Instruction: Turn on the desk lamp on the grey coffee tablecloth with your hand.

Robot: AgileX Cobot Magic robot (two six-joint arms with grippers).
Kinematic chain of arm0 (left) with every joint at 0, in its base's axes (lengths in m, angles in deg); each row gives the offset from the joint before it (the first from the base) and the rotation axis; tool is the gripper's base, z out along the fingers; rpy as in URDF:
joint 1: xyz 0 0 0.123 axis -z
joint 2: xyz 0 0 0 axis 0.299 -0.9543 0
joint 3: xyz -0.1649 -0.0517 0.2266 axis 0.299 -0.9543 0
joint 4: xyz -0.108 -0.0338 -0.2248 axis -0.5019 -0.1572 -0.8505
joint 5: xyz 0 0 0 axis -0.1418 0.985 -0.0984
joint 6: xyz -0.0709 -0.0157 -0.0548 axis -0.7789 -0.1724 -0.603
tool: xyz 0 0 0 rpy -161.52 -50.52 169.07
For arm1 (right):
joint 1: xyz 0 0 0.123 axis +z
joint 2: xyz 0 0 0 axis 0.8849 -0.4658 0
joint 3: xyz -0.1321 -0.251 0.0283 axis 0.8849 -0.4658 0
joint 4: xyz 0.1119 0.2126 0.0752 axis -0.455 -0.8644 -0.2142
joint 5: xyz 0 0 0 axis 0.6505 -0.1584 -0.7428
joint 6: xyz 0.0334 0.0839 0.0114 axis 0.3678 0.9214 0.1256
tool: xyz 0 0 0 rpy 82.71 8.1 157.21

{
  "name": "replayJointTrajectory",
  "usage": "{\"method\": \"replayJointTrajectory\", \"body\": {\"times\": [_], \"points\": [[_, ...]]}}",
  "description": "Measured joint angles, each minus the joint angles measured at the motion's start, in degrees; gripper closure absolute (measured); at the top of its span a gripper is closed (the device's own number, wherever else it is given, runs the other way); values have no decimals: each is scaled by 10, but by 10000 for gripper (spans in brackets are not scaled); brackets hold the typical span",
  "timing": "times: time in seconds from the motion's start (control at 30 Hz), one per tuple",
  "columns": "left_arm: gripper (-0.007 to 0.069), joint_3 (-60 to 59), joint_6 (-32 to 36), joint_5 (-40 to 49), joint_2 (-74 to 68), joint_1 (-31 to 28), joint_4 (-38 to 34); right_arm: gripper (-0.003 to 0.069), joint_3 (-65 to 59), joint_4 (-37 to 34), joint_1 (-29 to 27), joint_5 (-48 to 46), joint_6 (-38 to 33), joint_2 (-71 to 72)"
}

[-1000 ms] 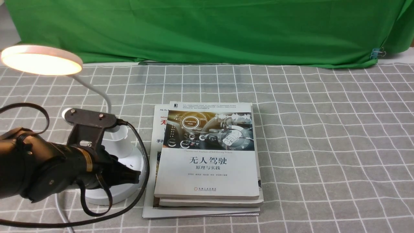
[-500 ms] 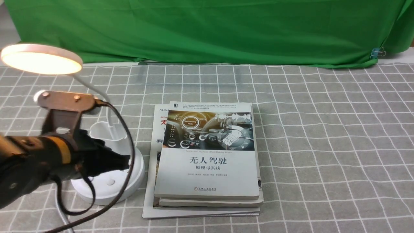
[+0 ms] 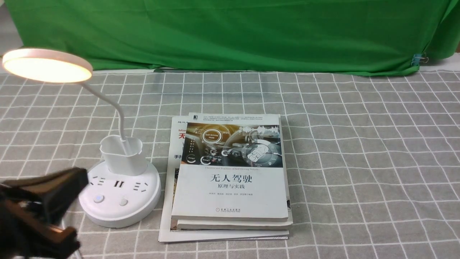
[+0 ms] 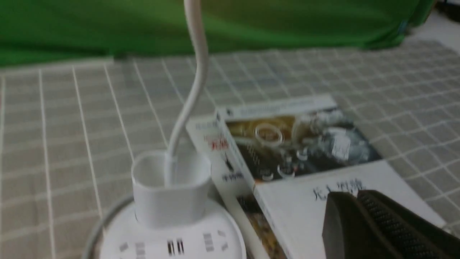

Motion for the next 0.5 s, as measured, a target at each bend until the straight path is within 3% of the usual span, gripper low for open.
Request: {"method": "replayJointTrajectory", "body": {"times": [0.2,0.5], "points": [[606,0,10,0,78,0,19,414,0,0,0,0,3,0],[606,-4,11,-8,85,0,21,414,0,0,0,0,15,0]]}}
